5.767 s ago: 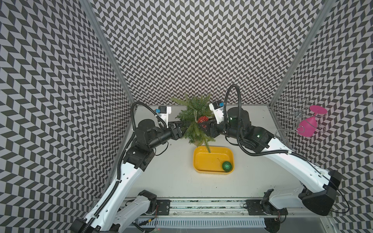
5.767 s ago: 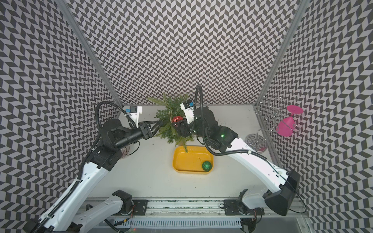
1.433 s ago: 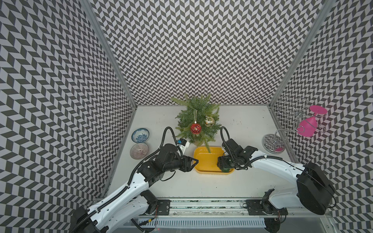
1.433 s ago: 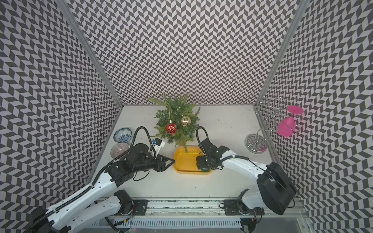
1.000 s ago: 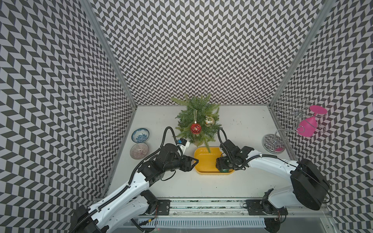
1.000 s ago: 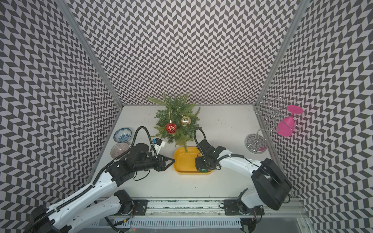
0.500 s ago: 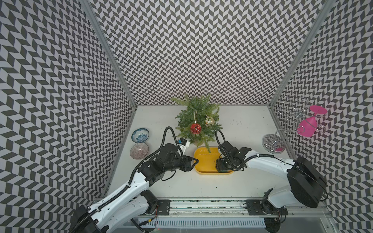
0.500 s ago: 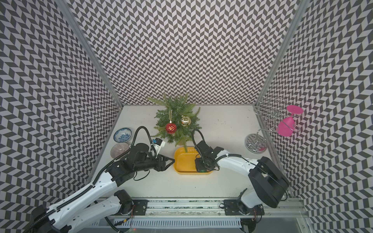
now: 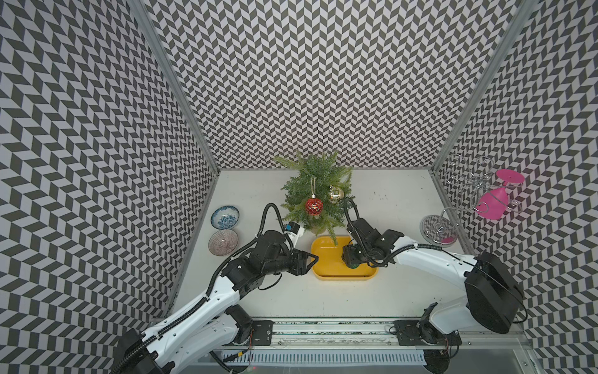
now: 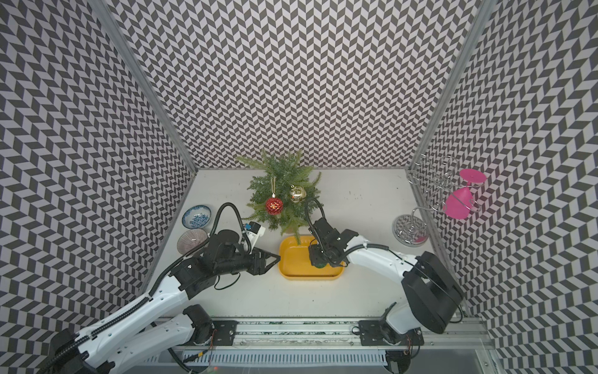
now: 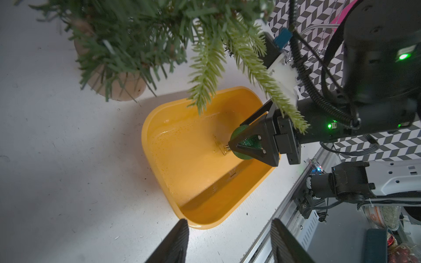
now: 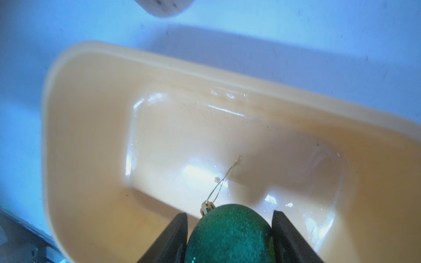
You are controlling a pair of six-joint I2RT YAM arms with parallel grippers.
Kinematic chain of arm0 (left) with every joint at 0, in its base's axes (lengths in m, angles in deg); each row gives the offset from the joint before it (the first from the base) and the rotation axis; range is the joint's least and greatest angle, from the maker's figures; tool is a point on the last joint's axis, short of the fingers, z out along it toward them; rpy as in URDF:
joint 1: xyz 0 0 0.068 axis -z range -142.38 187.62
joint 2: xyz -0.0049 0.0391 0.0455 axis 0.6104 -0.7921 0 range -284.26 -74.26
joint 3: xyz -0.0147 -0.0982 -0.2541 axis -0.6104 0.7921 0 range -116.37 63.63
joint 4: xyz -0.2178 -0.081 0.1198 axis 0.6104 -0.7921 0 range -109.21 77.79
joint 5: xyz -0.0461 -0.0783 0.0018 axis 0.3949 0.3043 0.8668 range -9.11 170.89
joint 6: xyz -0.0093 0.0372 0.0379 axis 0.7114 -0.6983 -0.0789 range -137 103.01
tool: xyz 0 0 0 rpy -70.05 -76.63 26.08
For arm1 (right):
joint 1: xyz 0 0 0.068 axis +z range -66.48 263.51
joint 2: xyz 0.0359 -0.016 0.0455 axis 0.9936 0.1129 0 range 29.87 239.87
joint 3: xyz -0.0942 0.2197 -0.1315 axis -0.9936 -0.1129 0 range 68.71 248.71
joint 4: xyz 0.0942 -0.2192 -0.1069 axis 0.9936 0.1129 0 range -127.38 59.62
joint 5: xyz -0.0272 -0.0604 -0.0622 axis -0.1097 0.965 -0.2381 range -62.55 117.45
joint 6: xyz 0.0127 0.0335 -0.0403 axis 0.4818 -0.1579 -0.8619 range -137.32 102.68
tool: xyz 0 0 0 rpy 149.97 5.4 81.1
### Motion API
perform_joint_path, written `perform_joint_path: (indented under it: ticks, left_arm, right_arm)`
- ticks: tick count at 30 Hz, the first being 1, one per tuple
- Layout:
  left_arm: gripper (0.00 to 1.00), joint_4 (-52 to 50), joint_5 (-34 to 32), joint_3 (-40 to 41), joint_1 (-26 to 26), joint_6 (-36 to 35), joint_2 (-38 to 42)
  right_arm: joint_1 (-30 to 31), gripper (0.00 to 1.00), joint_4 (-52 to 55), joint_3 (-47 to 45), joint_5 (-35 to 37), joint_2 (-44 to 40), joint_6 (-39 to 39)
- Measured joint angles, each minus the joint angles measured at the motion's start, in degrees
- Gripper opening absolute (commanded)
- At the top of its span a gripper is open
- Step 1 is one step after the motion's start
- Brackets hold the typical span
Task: Decorate the small christmas tree with ornaments
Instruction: Place the ornament in the container, then pick up an ornament from the container.
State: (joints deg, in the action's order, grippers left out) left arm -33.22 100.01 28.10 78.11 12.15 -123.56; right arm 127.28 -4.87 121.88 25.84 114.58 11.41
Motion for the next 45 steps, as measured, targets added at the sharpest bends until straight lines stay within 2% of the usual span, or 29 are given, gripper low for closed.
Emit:
perform_joint_path:
  ticks: [12,28,34,45]
  left_arm:
    - [0.60,-0.02,-0.04,0.00,0.00,0.04,0.07]
    - [0.59,-0.07,-0.09,-0.22,0.00,-0.59,-0.63]
    - [0.59,-0.07,-0.11,-0.83,0.00,-1.03,-1.01]
    - [0.59,-0.07,-0.26,-1.05,0.00,-1.31,-2.01]
  right_arm:
    - [-0.07,0.59,-7.82,-0.17,-0.39,3.58,0.28]
    - [-0.17,0.66,-10.49,-1.20,-0.26,7.72,0.20]
    - [-0.17,0.74,-10.21,-1.20,-0.07,7.69,-0.17]
    - [-0.17,0.76,-9.01,-1.77,0.39,3.39,-0.24]
